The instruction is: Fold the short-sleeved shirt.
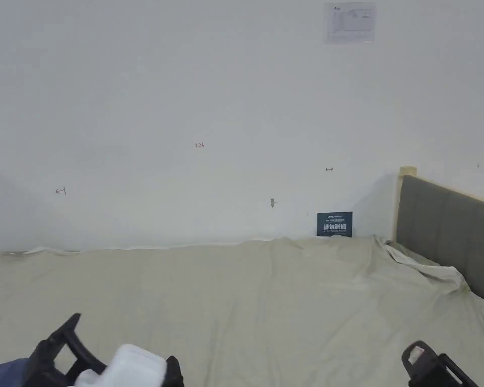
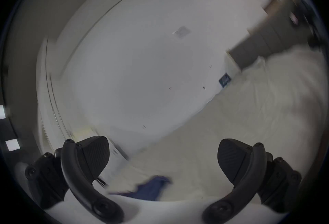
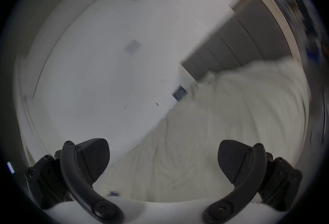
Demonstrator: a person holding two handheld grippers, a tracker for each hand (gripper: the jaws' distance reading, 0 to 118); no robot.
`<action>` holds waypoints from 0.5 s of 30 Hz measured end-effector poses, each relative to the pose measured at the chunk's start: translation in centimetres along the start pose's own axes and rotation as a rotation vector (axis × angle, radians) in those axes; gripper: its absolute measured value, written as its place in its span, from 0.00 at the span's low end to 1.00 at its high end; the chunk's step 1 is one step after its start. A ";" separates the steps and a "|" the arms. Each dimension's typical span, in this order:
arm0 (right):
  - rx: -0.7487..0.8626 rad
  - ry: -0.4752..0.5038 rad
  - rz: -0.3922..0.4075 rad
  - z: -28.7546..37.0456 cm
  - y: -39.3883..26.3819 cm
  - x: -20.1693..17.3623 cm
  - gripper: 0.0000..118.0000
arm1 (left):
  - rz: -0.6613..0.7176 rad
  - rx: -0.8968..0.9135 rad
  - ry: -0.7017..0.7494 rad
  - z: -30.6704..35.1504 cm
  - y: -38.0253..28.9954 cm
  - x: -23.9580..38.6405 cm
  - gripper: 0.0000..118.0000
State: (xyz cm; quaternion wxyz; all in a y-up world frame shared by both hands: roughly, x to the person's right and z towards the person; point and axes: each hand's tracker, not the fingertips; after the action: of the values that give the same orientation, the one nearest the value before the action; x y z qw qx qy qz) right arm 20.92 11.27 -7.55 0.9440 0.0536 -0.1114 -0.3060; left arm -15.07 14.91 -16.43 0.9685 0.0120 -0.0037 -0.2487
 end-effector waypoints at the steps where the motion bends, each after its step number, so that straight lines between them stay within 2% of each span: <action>1: 0.053 0.004 0.132 0.4 -0.2 -1.2 1.00 | 0.125 -0.011 -0.020 0.0 -0.2 -0.7 1.00; 3: 0.131 -0.014 0.344 1.0 -0.4 -3.0 1.00 | 0.330 -0.035 -0.024 0.2 -0.6 -1.6 1.00; 5: 0.171 -0.009 0.525 1.0 -1.0 -4.3 1.00 | 0.594 -0.032 -0.025 0.5 -1.8 -2.6 1.00; 7: 0.209 0.003 0.658 1.2 -1.9 -5.0 1.00 | 0.791 -0.016 -0.078 1.0 -2.8 -3.3 1.00; 8: 0.219 -0.001 0.693 1.4 -2.4 -5.2 1.00 | 0.810 -0.013 -0.074 0.9 -3.2 -3.4 1.00; 9: 0.236 -0.004 0.704 1.6 -2.6 -5.1 1.00 | 0.765 -0.028 -0.048 0.8 -3.2 -3.3 1.00; 12: 0.212 0.033 0.646 1.9 -3.1 -5.1 1.00 | 0.618 -0.050 0.047 0.2 -3.4 -2.7 1.00; 15: 0.179 0.044 0.649 1.5 -3.4 -4.9 1.00 | 0.584 -0.020 0.019 0.4 -3.0 -2.4 1.00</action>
State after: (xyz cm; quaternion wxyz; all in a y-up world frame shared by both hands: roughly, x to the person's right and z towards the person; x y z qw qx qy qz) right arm 14.80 11.39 -7.51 0.9859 0.1044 -0.1288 0.0225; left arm -18.60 13.44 -16.08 0.9992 0.0033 0.0047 0.0406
